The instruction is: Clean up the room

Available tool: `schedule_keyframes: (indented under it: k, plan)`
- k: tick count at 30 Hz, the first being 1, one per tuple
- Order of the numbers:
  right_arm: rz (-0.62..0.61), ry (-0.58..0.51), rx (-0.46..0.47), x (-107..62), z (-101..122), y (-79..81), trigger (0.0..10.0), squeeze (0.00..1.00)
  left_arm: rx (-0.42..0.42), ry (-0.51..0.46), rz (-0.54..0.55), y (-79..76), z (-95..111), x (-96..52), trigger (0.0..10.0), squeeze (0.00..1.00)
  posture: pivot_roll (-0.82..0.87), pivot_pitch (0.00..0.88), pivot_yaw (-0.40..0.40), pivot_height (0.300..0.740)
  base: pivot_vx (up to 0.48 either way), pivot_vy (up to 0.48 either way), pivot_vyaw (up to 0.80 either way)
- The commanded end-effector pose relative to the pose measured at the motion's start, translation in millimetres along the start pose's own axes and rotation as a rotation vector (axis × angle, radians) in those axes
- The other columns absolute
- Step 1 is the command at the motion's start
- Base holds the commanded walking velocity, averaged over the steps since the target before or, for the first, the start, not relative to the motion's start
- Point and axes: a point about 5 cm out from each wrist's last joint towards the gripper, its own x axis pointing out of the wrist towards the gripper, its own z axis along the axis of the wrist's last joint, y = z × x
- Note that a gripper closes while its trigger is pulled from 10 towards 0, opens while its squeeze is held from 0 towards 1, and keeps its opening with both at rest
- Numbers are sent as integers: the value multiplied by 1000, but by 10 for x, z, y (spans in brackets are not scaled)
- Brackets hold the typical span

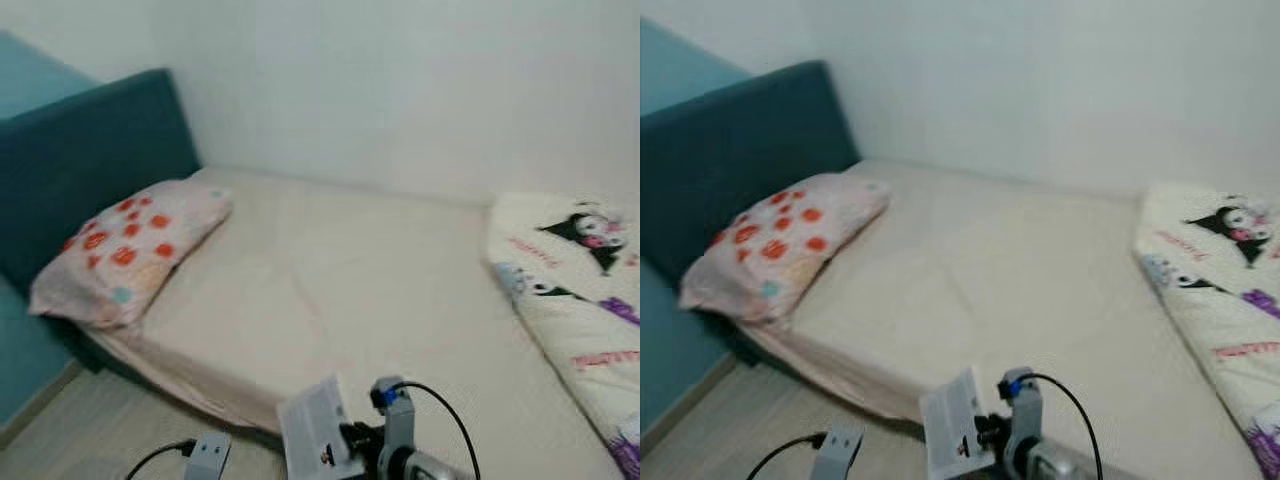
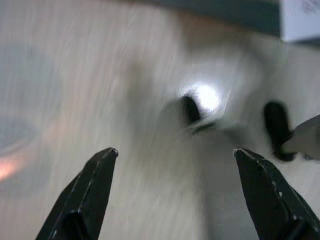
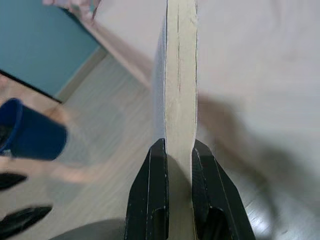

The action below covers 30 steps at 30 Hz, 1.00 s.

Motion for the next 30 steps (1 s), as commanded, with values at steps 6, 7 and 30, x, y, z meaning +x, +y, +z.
schedule_keyframes:
  k: [6,7,30]
  plan:
    - [-38,-169,2,81,388,-21,10000,0,20,29,4,50,-85,-17,10000,0,-104,19,38,731,447,0,97]
    - [-37,-173,-9,80,401,-25,10000,0,21,30,3,48,-87,-17,10000,0,-104,19,38,731,480,0,788]
    - [-25,-176,-81,81,462,-32,10000,0,33,31,0,51,-91,-19,10000,0,-112,17,38,731,480,0,468]
